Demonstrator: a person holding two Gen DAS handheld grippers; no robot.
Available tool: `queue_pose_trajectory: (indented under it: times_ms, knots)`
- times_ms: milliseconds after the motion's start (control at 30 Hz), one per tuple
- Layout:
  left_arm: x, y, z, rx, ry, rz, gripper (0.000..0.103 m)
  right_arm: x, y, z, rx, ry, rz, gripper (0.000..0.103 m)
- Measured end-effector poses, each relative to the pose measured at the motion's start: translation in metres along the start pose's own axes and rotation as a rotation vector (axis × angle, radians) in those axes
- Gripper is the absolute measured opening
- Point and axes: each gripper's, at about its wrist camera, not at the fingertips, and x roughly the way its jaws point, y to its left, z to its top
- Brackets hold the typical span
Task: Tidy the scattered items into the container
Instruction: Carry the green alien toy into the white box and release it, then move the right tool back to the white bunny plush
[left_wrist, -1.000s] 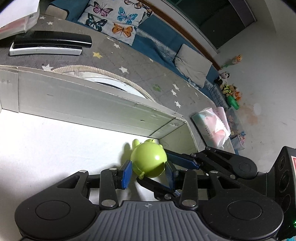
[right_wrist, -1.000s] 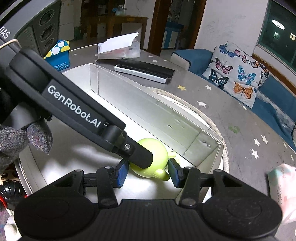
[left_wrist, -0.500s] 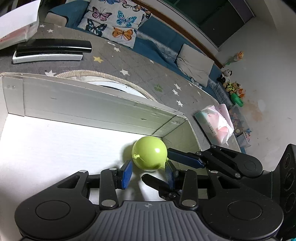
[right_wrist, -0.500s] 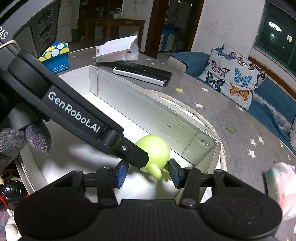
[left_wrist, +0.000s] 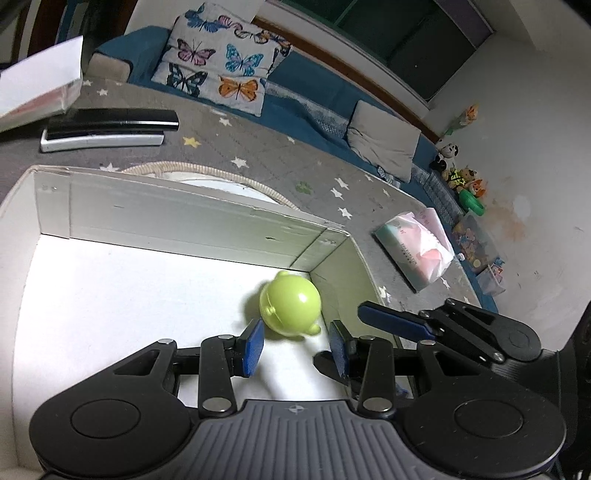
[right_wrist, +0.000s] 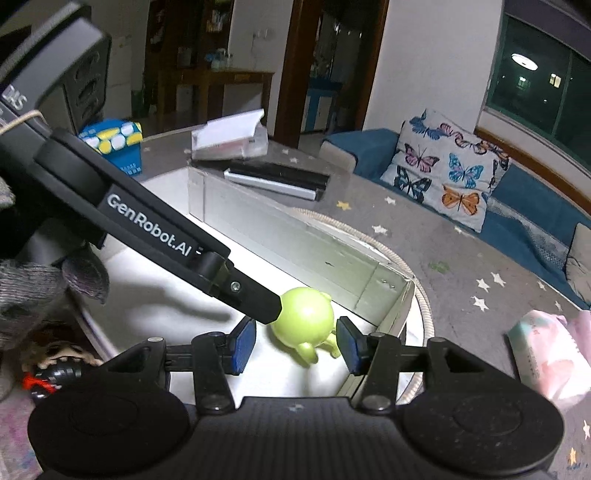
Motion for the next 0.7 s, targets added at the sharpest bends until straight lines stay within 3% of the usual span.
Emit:
queue_pose_trajectory:
  times_ms: [300,700]
  knots:
    - [-0.037,-0.016,-0.025,0.040,-0.075,-0.003,0.041,-0.053,0.022,-0.021,0.025,-0.075,0.021,0.049]
    - [-0.093,-0.025,-0.083,0.078,-0.137,-0.019,0.041,-0.093,0.059,-0.062,-0.010,-0.092,0.025,0.049]
